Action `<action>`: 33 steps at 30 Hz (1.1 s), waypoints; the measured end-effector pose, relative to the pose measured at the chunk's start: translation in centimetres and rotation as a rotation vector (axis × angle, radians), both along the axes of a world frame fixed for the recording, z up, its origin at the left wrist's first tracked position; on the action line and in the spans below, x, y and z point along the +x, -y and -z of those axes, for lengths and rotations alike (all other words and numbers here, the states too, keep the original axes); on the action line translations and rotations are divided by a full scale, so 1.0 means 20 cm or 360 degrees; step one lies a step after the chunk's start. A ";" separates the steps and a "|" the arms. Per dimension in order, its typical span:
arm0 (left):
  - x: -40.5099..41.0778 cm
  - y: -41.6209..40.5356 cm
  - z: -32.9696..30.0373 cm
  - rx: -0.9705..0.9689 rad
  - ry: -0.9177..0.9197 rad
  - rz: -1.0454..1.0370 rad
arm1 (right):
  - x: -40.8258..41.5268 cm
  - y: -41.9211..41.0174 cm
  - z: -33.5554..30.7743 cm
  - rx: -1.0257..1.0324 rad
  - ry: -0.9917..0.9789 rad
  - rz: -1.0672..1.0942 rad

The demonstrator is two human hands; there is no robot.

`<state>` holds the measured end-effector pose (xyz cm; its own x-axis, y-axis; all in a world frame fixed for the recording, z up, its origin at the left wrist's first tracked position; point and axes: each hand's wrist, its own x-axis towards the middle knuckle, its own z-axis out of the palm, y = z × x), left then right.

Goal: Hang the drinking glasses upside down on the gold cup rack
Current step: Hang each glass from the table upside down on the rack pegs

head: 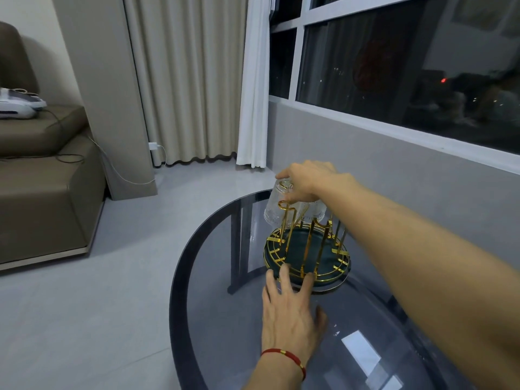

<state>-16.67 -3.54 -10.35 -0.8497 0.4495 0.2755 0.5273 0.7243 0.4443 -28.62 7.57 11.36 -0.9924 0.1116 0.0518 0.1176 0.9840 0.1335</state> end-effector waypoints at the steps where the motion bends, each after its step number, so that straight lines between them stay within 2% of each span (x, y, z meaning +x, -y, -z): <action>1: 0.00 0.00 0.00 -0.0010 -0.0009 -0.0004 | 0.02 0.00 -0.01 -0.0061 -0.0009 -0.0016; 4: 0.00 0.00 -0.01 -0.0044 -0.0031 0.0002 | 0.15 -0.03 -0.06 -0.0342 -0.0262 -0.0068; 7: 0.01 0.01 -0.03 -0.0092 -0.0059 0.0019 | 0.37 -0.09 -0.09 -0.0458 -0.0550 -0.0025; 14: 0.04 0.03 -0.09 -0.0217 -0.0029 0.0016 | 1.05 -0.29 0.07 -0.0621 -0.0668 0.0238; 17: 0.13 -0.01 -0.14 -0.0352 -0.0186 0.0001 | 1.35 -0.34 0.20 -0.0691 -0.0725 0.0396; 19: 0.24 -0.07 -0.17 -0.0314 -0.0387 0.0151 | 1.51 -0.36 0.30 -0.0765 -0.0848 0.0523; 21: 0.39 -0.17 -0.19 -0.0172 -0.0475 0.0455 | 1.68 -0.38 0.39 -0.0867 -0.1050 0.0662; 24: 0.62 -0.32 -0.18 0.0181 -0.0193 0.0810 | 1.87 -0.41 0.47 -0.1000 -0.1331 0.0895; 27: 0.76 -0.49 -0.21 0.0383 0.0158 0.0976 | 1.96 -0.42 0.53 -0.1086 -0.1235 0.1077; 30: 0.85 -0.65 -0.29 0.0468 0.0460 0.0998 | 2.00 -0.43 0.55 -0.1227 -0.1240 0.1062; 33: 0.90 -0.80 -0.34 0.0481 0.0473 0.0908 | 2.04 -0.45 0.55 -0.1250 -0.1300 0.1078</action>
<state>1.40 12.40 -3.56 -0.5631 0.7872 0.2516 0.6129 0.1936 0.7661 12.13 16.64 0.30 -0.4427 0.8452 0.2994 0.3878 0.4816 -0.7859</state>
